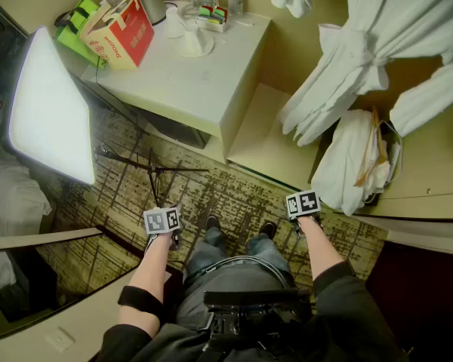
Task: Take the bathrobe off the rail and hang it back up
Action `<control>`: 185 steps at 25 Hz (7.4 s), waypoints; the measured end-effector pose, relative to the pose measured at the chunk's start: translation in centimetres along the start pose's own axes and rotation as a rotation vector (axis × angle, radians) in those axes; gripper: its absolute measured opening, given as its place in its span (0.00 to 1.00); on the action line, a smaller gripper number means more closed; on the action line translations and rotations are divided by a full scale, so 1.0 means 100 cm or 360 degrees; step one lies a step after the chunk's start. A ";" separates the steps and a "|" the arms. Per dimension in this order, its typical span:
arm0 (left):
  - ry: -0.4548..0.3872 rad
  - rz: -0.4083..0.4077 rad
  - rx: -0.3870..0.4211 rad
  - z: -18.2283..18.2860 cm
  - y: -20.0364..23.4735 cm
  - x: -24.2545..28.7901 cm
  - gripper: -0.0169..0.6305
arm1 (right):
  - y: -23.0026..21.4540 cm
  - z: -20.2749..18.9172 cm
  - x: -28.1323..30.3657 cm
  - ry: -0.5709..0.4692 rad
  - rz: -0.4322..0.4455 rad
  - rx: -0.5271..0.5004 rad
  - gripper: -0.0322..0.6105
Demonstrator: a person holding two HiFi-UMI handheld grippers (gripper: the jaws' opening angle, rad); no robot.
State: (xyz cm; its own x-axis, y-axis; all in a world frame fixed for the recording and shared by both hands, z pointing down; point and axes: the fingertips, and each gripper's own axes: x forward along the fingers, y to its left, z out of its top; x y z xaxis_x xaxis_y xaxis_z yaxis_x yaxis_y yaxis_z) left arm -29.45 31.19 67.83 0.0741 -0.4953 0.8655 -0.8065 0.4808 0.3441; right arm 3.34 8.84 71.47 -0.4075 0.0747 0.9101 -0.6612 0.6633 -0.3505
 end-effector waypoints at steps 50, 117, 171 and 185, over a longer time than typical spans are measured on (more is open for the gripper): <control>-0.1171 -0.0697 0.1113 0.277 -0.447 -0.126 0.03 | -0.051 0.177 -0.421 -0.1641 -0.0391 -0.0347 0.07; -0.1951 -0.1203 0.1978 0.548 -0.712 -0.359 0.03 | 0.072 0.440 -0.727 -0.2296 -0.1155 -0.0849 0.07; -0.2578 -0.0550 0.2378 0.706 -0.863 -0.509 0.25 | 0.095 0.574 -0.965 -0.1904 -0.2376 -0.1207 0.32; -0.2589 -0.0455 0.2352 0.714 -0.860 -0.525 0.25 | 0.106 0.582 -0.975 -0.2006 -0.2345 -0.1219 0.31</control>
State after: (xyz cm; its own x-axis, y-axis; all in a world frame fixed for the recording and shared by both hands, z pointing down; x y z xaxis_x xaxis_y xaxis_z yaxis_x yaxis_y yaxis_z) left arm -5.84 -35.79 -33.20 0.4603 -0.8058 -0.3726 -0.6624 -0.0324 -0.7484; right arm -0.61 -34.72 -33.83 -0.2694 -0.8906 -0.3665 -0.6213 -0.1300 0.7727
